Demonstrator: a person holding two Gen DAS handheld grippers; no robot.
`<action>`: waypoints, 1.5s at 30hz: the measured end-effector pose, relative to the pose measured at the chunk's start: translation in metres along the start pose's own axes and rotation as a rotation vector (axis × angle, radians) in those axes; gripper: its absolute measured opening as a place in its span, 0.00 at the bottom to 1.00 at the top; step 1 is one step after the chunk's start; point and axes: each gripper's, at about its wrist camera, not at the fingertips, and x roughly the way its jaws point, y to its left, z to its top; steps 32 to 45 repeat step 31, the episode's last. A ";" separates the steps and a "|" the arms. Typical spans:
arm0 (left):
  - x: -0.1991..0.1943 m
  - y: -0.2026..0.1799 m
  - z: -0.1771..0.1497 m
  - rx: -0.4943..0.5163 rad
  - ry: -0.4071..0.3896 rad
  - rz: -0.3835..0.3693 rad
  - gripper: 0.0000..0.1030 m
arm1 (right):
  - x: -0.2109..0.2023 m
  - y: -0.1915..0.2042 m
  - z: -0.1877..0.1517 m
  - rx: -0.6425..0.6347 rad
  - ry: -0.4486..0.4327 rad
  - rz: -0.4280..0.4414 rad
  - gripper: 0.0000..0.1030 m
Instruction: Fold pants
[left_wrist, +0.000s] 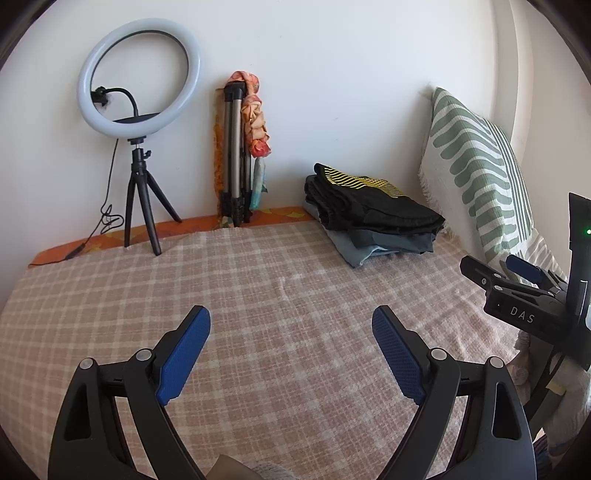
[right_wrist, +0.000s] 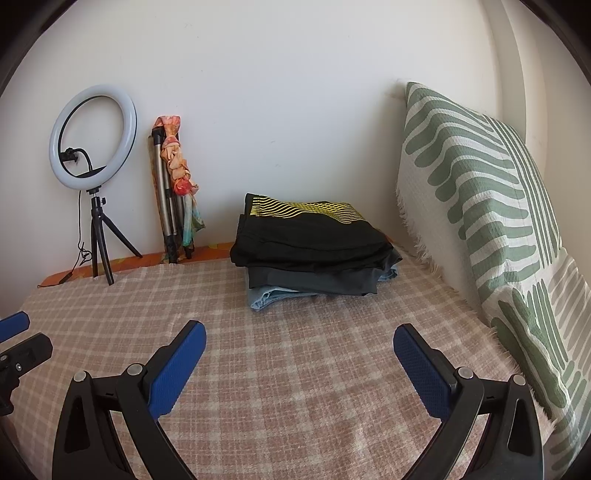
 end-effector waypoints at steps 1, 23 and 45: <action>0.000 0.000 0.000 0.001 0.000 0.001 0.87 | 0.000 0.000 0.000 0.000 0.000 -0.001 1.00; -0.002 -0.001 -0.001 0.013 -0.016 0.034 0.87 | 0.001 0.001 -0.001 0.005 0.011 0.010 1.00; -0.003 -0.004 -0.001 0.020 -0.021 0.010 0.87 | 0.001 0.001 -0.001 0.004 0.013 0.011 1.00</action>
